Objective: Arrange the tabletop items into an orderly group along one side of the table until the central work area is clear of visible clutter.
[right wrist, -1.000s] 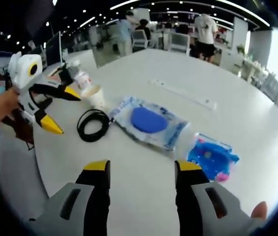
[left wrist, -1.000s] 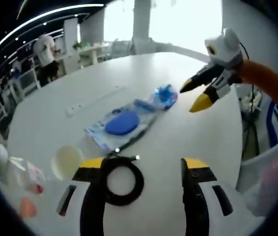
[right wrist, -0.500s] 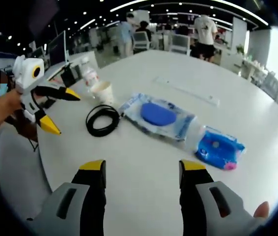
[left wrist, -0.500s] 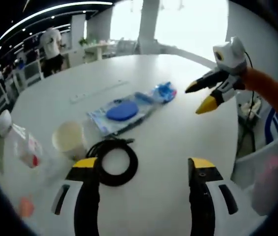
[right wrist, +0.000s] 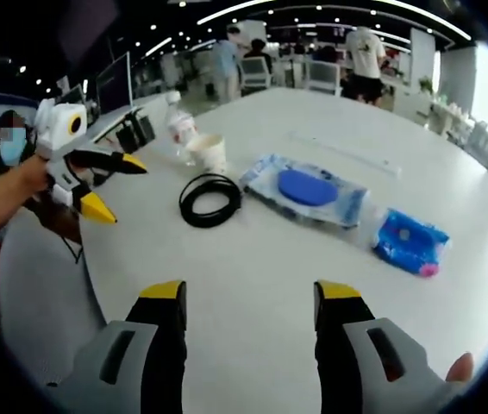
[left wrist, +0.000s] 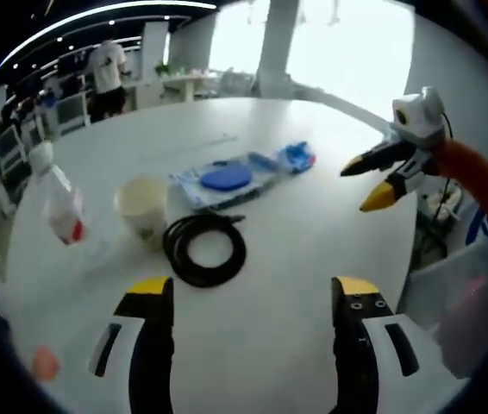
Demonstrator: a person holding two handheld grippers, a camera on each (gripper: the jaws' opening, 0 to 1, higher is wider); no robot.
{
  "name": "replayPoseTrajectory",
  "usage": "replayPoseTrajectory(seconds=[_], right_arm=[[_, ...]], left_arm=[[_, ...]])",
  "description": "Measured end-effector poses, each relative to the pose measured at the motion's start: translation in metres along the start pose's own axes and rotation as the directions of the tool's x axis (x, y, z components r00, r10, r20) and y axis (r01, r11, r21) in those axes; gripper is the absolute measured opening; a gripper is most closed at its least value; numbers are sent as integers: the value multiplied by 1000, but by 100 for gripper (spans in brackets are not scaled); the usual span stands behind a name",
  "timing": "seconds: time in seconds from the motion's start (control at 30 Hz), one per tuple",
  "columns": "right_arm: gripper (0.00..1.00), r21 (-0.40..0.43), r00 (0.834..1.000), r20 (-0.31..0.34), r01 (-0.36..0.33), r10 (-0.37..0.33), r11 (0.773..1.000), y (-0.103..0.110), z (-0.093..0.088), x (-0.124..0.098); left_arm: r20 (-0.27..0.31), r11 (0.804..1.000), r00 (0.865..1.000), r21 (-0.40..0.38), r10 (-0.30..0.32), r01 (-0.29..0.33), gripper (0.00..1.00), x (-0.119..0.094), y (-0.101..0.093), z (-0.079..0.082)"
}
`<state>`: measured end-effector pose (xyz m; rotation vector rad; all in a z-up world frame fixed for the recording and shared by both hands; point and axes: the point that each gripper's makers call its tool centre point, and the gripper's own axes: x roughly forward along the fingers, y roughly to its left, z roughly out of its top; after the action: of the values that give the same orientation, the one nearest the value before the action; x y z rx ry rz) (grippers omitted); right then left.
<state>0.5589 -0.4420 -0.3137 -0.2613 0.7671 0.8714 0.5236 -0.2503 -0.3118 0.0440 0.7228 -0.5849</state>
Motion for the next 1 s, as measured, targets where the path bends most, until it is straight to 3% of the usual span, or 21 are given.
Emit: replayPoseTrajectory(seconds=[0.17,0.43,0.8,1.0], right_arm=[[60,0,999,7,-31,31,1000,19,3,8],[58,29,997,51,-56,54,998,42,11,16],[56,82,995,92,-55,47,995,39,18,26],[56,77,995,80,-59,53,995,37,24,37]], left_arm=[[-2,999,1000,-35,10,-10,72,-7,3,-14],[6,998,1000,-60,14,-14,71,-8,2,-23],[10,996,1000,-92,14,-13,70,-5,8,-24],[14,996,1000,-91,28,-27,69,-4,21,-15]])
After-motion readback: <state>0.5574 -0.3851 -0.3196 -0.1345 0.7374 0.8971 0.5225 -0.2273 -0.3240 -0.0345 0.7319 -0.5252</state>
